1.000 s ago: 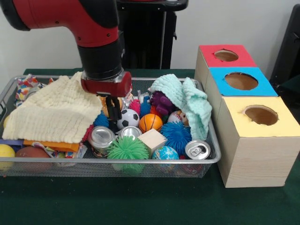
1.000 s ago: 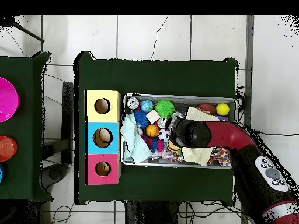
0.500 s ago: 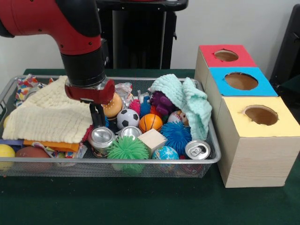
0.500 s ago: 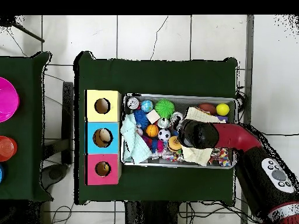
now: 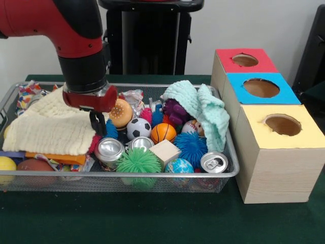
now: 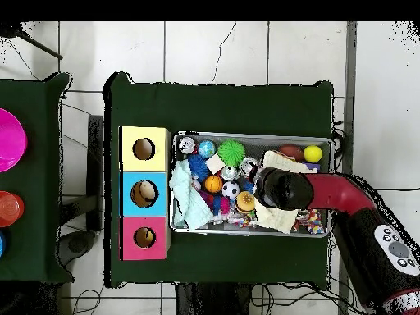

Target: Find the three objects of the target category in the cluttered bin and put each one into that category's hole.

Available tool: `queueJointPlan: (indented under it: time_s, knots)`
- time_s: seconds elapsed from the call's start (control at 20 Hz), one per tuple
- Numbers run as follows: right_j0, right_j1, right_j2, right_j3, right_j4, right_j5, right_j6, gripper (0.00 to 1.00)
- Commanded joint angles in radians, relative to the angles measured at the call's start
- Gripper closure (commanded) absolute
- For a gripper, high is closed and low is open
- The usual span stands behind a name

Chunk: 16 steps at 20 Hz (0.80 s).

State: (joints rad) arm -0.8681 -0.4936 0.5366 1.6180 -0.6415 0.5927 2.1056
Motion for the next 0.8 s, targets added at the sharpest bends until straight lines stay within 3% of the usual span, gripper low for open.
queueJointPlan:
  time_s: [0.05, 0.15, 0.2, 0.8]
  knots:
    - [-0.038, -0.058, 0.062, 0.046, -0.049, 0.103, -0.324, 1.00]
    - [-0.053, -0.053, 0.082, 0.050, -0.051, 0.090, -0.341, 1.00]
    - [-0.060, -0.051, 0.091, 0.051, -0.049, 0.096, -0.336, 0.00]
    - [-0.072, -0.038, 0.112, 0.039, -0.046, 0.134, -0.333, 0.00]
